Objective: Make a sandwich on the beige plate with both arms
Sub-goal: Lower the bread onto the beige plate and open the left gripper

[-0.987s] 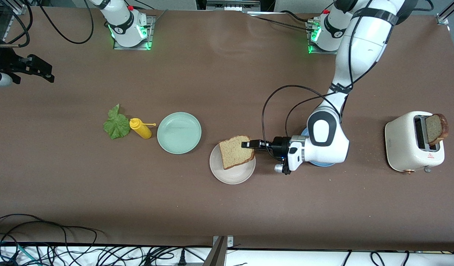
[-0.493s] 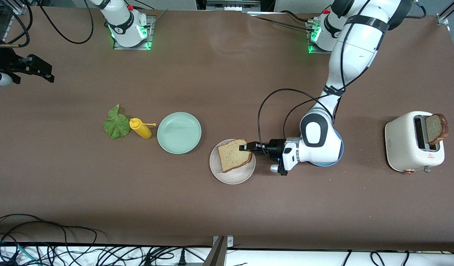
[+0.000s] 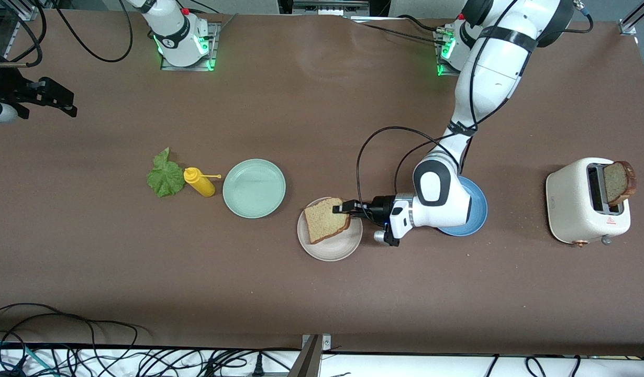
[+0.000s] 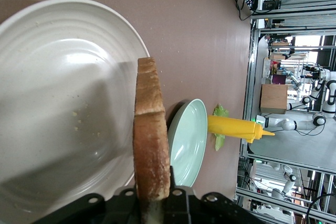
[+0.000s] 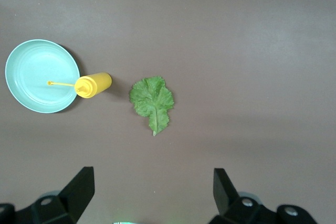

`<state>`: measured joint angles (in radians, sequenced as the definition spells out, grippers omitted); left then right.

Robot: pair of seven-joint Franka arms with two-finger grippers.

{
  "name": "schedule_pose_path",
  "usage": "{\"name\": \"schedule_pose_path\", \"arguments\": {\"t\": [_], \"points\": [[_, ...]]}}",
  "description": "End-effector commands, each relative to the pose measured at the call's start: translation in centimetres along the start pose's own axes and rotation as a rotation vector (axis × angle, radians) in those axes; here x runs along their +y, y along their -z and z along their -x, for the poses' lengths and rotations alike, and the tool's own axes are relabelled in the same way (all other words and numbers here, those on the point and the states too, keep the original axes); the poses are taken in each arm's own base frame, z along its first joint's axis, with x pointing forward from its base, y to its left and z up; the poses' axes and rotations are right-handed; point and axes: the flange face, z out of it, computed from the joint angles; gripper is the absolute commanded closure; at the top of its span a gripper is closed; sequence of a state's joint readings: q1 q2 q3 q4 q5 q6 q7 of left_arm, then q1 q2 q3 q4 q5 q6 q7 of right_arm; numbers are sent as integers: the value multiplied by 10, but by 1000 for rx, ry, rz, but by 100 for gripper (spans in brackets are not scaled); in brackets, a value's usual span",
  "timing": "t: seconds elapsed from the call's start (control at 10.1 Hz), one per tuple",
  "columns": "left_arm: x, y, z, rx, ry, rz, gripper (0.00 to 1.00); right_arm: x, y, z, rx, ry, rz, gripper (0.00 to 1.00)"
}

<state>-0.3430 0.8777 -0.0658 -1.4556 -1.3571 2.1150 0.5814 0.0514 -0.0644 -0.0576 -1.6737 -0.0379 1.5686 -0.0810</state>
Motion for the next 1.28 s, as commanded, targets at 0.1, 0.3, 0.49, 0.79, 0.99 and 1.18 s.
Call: {"name": "schedule_pose_path", "arguments": {"t": [0.1, 0.3, 0.49, 0.79, 0.99, 1.18], "points": [[8, 11, -17, 94, -46, -20, 0, 0, 6, 1, -1, -10, 1, 0], [10, 19, -24, 161, -65, -83, 0, -1, 7, 1, 1, -8, 1, 0], [25, 51, -30, 155, -111, -166, 0, -3, 1, -2, -12, 0, 5, 0], [67, 100, -31, 87, -31, -336, 0, -3, -58, -26, -138, 20, 43, 0], [93, 139, -23, 21, 101, -436, 0, -3, -86, -38, -171, 28, 41, 0], [113, 186, -14, 21, 181, -664, 0, -11, -133, -54, -150, 41, 32, 0]]}}
